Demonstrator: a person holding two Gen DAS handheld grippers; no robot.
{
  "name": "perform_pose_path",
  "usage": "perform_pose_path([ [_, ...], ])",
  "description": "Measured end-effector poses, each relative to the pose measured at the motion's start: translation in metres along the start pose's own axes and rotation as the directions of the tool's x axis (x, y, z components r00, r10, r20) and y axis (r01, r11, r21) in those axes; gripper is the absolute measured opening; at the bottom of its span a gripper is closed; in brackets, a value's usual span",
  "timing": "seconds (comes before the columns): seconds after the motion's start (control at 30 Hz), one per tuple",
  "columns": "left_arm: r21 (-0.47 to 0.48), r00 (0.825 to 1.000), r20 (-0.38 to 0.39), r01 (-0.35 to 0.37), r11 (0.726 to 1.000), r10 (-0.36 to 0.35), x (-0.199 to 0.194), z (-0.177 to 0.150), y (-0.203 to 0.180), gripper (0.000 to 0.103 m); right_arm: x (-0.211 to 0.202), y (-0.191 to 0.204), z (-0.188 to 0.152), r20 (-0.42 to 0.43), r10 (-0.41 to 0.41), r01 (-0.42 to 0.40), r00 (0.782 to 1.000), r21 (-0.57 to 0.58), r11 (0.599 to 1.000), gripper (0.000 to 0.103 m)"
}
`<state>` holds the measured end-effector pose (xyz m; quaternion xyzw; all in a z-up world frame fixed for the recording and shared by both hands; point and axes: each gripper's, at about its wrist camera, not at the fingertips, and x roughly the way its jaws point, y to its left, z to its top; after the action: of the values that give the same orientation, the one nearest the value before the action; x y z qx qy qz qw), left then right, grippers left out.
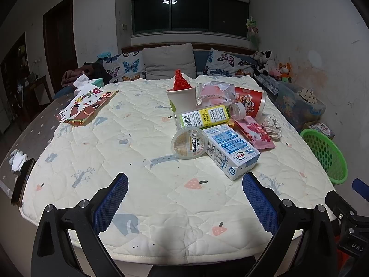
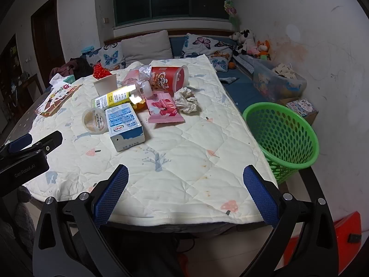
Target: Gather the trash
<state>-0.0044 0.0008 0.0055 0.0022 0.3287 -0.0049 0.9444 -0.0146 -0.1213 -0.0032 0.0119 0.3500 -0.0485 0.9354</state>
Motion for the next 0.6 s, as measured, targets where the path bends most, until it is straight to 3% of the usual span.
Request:
perform_pose_path([
  [0.6, -0.007, 1.000, 0.004, -0.008, 1.000, 0.008, 0.0032, -0.0003, 0.0046, 0.096, 0.0018, 0.0006, -0.0003, -0.002, 0.003, -0.003, 1.000, 0.003, 1.000, 0.099],
])
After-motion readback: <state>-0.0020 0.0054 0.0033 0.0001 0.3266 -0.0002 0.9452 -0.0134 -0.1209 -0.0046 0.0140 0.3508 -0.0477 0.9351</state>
